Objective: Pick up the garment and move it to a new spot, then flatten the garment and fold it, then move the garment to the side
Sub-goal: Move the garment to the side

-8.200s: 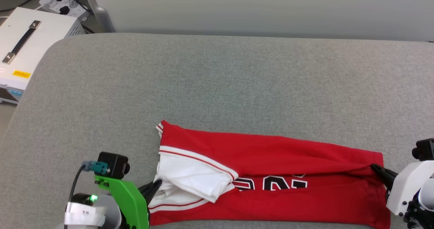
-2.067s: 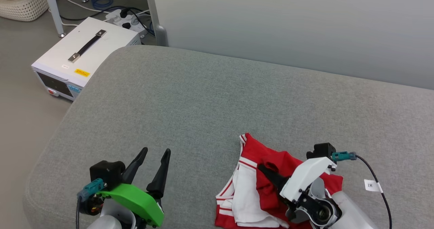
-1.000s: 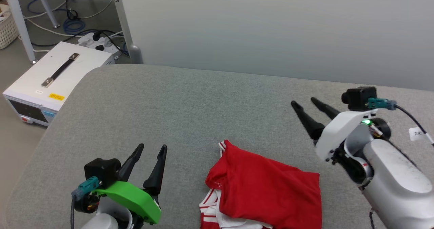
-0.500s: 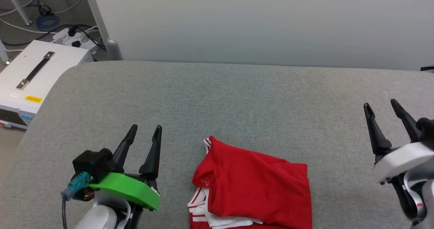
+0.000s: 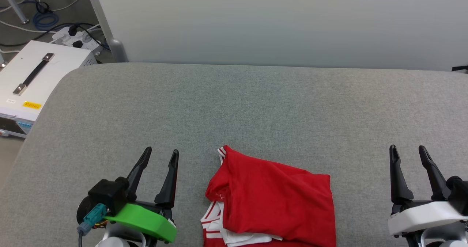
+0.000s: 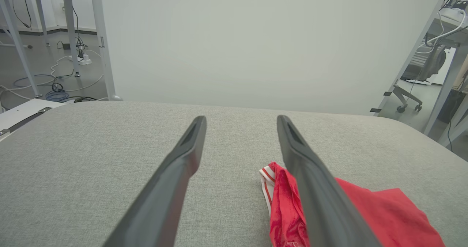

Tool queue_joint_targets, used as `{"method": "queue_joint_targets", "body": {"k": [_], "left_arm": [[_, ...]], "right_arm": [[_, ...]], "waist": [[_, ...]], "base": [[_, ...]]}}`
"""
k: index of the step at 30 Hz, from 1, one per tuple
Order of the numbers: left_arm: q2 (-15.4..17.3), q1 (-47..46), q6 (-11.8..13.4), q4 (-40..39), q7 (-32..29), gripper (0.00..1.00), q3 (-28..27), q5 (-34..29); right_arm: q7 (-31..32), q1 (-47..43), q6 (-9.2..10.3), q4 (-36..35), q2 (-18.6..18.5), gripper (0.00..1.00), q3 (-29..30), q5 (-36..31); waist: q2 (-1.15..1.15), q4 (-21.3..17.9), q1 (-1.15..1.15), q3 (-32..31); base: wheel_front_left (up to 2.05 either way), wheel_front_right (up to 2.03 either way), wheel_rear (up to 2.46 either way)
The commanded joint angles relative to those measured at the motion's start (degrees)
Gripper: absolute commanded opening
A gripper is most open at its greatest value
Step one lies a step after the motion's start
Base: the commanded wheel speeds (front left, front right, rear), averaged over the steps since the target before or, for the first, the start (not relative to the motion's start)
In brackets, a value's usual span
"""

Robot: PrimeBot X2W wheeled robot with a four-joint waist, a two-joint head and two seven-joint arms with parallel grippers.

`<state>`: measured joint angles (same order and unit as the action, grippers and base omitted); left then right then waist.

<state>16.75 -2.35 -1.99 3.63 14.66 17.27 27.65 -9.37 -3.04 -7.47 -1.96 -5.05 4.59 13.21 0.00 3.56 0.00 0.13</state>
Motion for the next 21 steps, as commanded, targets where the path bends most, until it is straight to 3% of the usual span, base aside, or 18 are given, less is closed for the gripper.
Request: {"method": "queue_joint_targets", "body": {"k": [1,16,21], "left_arm": [[-0.91,1.06,-0.77,0.27,0.33,1.00,-0.75,-1.28],[-5.70,1.17,-4.64,1.66,0.33,1.00,-5.54,-6.43],[-6.33,0.91,-5.13,2.01,0.33,1.00,-6.03,-7.05]], "right_arm": [[-0.54,-0.74,-0.02,-0.17,0.39,1.00,0.11,-0.06],[2.30,-1.40,-0.02,0.38,1.61,1.00,0.07,1.33],[17.24,-2.07,-0.02,0.56,0.36,1.00,-3.25,4.10]], "waist": [[0.00,0.08,0.00,0.06],[0.00,0.54,0.00,0.60],[0.00,0.85,0.00,1.71]], "base": [[0.00,0.00,0.00],[0.00,0.00,0.00],[0.00,0.00,0.00]]}}
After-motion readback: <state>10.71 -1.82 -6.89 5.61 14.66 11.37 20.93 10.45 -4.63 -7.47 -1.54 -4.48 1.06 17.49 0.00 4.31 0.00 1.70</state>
